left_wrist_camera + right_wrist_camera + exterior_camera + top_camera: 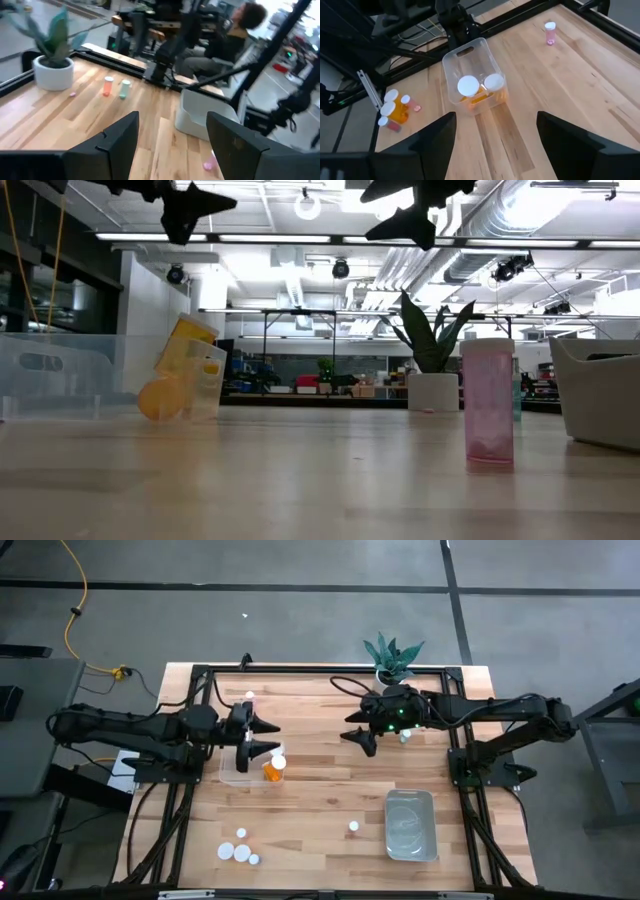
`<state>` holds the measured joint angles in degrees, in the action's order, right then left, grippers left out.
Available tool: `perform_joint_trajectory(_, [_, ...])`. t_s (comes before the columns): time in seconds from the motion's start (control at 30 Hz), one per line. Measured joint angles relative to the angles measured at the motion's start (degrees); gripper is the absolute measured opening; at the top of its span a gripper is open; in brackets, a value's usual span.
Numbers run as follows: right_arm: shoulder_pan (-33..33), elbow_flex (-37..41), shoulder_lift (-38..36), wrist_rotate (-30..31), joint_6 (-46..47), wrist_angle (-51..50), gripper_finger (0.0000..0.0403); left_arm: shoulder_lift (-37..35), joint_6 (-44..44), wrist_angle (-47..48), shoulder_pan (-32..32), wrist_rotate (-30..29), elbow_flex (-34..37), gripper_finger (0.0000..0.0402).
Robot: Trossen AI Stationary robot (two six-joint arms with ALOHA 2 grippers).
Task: Pick and place medicine bottles into bin by pill shape (circle, oval)
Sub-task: Put the large orange pill bottle into the transparent bin
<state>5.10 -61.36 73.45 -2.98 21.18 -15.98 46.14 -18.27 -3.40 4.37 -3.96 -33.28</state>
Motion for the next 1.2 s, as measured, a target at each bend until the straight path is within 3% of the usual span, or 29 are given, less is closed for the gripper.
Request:
perform_joint_trajectory(0.17, [0.1,0.0,0.0,0.0,-0.7,0.3,0.0268,0.6,4.0,8.9,-3.7,2.0,-5.4,0.0220])
perform_joint_trajectory(0.33, [0.1,0.0,0.0,0.0,-0.7,0.4,0.0268,3.3,8.2,21.3,-8.2,-0.7,-11.3,0.0220])
perform_joint_trajectory(0.67, [0.1,0.0,0.0,-0.7,-0.6,0.2,0.0268,9.4,10.0,27.9,-14.2,1.0,-14.3,0.0220])
perform_joint_trajectory(0.87, [0.1,0.0,0.0,-0.9,-0.7,0.1,0.0268,11.6,-0.4,43.0,-23.8,5.9,-16.8,0.0220])
perform_joint_trajectory(1.0, [0.1,0.0,0.1,-0.9,-0.7,-0.3,0.0268,14.4,-7.6,44.3,-35.3,7.0,-17.4,0.0220])
perform_joint_trajectory(1.2, [0.1,-0.1,0.1,0.5,-2.1,-1.7,0.0268,22.4,-23.5,43.1,-50.4,1.7,-17.5,0.0220])
